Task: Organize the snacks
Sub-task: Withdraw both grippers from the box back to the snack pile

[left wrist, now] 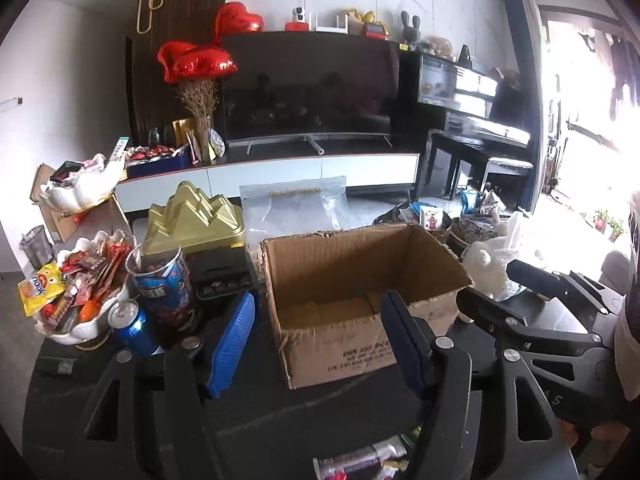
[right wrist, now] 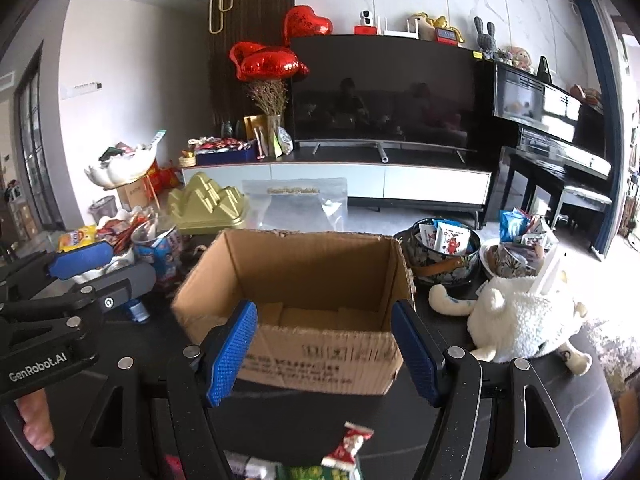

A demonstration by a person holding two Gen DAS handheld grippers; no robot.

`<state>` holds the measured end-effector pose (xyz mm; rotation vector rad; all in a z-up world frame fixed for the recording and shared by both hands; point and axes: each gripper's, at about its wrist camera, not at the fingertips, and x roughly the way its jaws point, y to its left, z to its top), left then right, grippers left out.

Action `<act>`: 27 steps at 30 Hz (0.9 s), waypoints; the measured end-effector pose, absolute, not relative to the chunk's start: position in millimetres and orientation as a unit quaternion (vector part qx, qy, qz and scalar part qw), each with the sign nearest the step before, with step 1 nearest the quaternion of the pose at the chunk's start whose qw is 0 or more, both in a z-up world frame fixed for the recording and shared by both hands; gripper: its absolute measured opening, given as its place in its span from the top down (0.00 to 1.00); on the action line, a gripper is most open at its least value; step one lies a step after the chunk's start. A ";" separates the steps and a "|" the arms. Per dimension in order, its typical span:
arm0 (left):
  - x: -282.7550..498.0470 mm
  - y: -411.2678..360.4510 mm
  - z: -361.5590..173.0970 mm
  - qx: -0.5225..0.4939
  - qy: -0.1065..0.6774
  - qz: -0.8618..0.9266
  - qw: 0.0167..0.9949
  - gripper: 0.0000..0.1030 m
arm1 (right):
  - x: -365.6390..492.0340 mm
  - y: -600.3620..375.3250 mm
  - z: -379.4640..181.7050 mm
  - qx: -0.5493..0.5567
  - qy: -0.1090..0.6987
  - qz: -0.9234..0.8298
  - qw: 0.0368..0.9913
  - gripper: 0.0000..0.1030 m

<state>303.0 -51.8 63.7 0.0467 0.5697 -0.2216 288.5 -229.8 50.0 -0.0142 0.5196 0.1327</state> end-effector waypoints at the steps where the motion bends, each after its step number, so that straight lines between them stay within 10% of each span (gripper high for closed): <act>1: 298.3 -51.2 64.6 0.024 0.280 -0.108 0.954 0.37 | 283.2 -229.1 50.2 -0.007 0.255 0.067 0.964 0.32; 27: 190.6 -37.2 19.2 0.008 0.324 -0.094 0.941 0.33 | 189.2 -223.3 9.1 0.016 0.284 0.095 0.954 0.32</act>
